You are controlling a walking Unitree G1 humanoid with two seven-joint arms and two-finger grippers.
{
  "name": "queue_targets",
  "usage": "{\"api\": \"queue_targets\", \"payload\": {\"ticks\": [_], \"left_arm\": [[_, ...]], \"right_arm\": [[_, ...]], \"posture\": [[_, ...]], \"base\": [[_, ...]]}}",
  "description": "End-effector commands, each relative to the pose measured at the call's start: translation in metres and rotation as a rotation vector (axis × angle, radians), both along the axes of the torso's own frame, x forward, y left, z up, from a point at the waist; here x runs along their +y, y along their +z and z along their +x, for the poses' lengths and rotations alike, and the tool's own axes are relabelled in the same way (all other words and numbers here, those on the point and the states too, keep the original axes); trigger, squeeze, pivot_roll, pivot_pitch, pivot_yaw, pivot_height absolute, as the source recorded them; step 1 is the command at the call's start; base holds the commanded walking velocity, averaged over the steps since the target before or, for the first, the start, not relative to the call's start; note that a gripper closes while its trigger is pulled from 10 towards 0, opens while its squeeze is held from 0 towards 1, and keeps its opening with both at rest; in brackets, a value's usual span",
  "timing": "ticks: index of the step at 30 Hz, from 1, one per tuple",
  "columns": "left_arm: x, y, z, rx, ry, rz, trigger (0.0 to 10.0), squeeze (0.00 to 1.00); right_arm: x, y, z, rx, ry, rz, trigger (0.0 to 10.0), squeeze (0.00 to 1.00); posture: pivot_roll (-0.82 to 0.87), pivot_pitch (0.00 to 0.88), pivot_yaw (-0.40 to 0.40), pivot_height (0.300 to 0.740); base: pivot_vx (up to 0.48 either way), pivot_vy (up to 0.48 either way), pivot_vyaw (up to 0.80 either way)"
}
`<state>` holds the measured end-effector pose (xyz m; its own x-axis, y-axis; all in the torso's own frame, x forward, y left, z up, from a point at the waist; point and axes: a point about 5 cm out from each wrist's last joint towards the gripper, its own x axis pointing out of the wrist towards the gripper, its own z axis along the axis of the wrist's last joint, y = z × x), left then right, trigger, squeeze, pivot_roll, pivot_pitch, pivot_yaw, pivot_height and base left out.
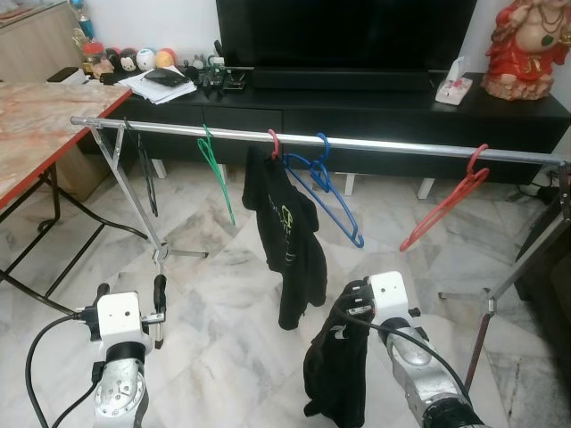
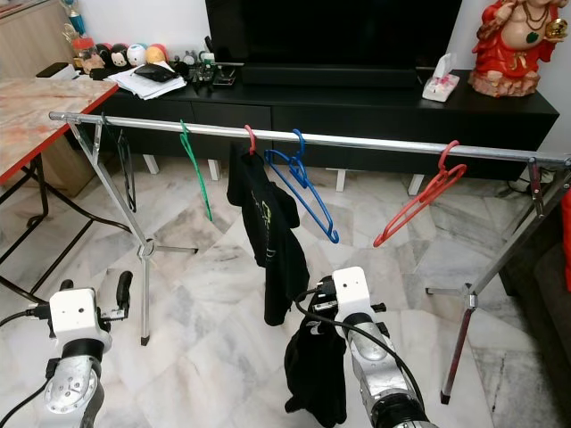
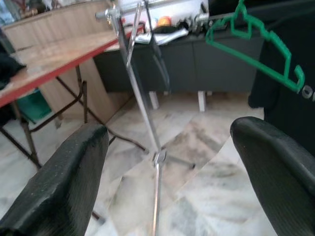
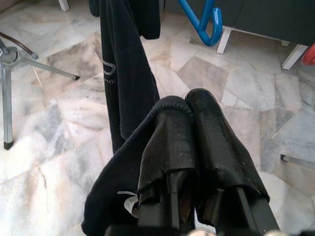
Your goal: Hang hanger
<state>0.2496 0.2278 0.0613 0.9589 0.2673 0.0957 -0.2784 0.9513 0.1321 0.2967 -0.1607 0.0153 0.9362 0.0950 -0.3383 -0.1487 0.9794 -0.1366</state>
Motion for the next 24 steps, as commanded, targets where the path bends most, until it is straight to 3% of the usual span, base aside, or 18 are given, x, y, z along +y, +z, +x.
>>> {"api": "queue_targets", "payload": {"ticks": [1, 8, 12, 16, 24], "left_arm": [[-0.002, 0.004, 0.000, -0.010, -0.016, -0.008, 10.0, 0.00], [-0.002, 0.010, 0.000, -0.005, -0.015, -0.005, 10.0, 0.00], [0.000, 0.012, 0.001, 0.000, -0.018, 0.010, 10.0, 0.00], [0.000, 0.018, 0.001, -0.014, -0.024, -0.004, 10.0, 0.00], [0.002, 0.023, 0.004, -0.024, -0.037, 0.000, 10.0, 0.00]], "right_arm": [[0.002, 0.005, 0.004, -0.033, -0.008, 0.021, 10.0, 0.00], [0.000, -0.019, -0.012, 0.082, -0.004, -0.020, 10.0, 0.00], [-0.010, -0.028, -0.018, 0.136, -0.043, -0.056, 10.0, 0.00], [-0.016, -0.031, -0.021, 0.147, -0.096, -0.029, 10.0, 0.00], [-0.013, -0.029, -0.022, 0.102, -0.094, -0.005, 10.0, 0.00]], "posture": [[-0.10, 0.000, 0.068, 0.740], [-0.11, 0.000, 0.070, 0.740], [-0.10, 0.000, 0.070, 0.740], [-0.09, 0.000, 0.068, 0.740], [-0.10, 0.000, 0.076, 0.740]], "base": [[0.000, 0.000, 0.00], [0.000, 0.000, 0.00], [0.000, 0.000, 0.00], [0.000, 0.000, 0.00], [0.000, 0.000, 0.00]]}}
